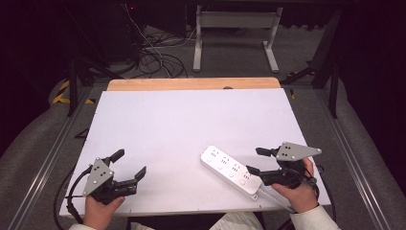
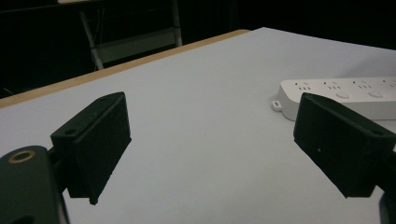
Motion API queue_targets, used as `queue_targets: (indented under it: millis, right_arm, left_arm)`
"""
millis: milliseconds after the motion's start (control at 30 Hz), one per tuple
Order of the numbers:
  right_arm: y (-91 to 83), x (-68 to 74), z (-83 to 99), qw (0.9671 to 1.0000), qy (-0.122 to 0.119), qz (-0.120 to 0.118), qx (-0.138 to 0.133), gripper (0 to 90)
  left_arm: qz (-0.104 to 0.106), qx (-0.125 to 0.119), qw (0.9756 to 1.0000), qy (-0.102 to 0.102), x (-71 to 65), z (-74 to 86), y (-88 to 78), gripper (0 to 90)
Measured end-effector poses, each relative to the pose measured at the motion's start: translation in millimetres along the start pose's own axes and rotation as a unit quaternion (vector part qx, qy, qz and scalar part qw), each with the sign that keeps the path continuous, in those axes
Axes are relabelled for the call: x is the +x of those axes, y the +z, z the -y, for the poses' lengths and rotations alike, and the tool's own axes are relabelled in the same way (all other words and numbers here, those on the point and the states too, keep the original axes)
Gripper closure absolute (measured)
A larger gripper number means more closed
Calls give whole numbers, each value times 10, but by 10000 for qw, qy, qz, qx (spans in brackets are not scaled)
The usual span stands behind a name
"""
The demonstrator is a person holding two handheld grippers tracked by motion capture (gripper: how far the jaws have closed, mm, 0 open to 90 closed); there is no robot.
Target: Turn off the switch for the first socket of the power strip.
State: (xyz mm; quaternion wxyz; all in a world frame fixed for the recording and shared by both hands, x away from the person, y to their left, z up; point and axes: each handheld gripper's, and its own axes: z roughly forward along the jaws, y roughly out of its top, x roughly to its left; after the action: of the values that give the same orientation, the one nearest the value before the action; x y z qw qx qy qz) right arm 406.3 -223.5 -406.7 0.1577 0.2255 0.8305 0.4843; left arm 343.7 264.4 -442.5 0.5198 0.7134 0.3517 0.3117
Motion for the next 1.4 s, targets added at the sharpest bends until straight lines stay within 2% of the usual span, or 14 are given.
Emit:
queue_targets:
  millis: [667,700,733,767,900,933,967,1000,1100,1167,1200,1233,1333,1400]
  right_arm:
    - [287,134,-213,9978,-77,-540,382,394]
    - [311,117,-218,9953,84,-850,457,421]
    - [311,117,-218,9953,84,-850,457,421]
    - [316,104,-215,9940,164,-981,464,446]
    - [318,104,-213,9932,174,-1024,535,516]
    - [319,106,-213,9929,171,-1028,567,548]
    - [319,115,-218,9922,135,-1063,642,627]
    - [319,115,-218,9922,135,-1063,642,627]
    - [317,149,-237,9896,-19,-1194,805,758]
    - [315,154,-243,9893,-54,-1181,854,792]
    - [309,169,-255,9887,-115,-1146,957,884]
    - [308,179,-261,9882,-149,-1118,1032,900]
    - [319,207,-281,9869,-224,-884,1333,900]
    - [327,214,-285,9861,-217,-830,1425,900]
  left_arm:
    - [-9,0,10000,-7,-2,0,-3,114]
    - [-10,3,10000,-28,-3,0,-5,114]
    - [-10,5,10000,-31,-3,0,-6,114]
    - [-6,4,10000,-18,-1,0,-6,114]
    - [-7,8,10000,37,-5,-2,-4,114]
    - [-11,11,10000,35,-10,-2,-3,114]
    - [-9,18,10000,48,-13,-2,-3,114]
    - [-15,17,10000,54,-15,-2,-2,114]
    - [-9,34,10000,82,-14,-2,3,114]
    - [-42,50,9999,92,-23,0,5,113]
    - [-50,41,9999,121,-24,-2,7,113]
    - [-50,61,9999,133,-33,-2,5,113]
    - [-66,67,9998,148,-35,-2,6,113]
    - [-72,74,9998,142,-35,-1,8,113]
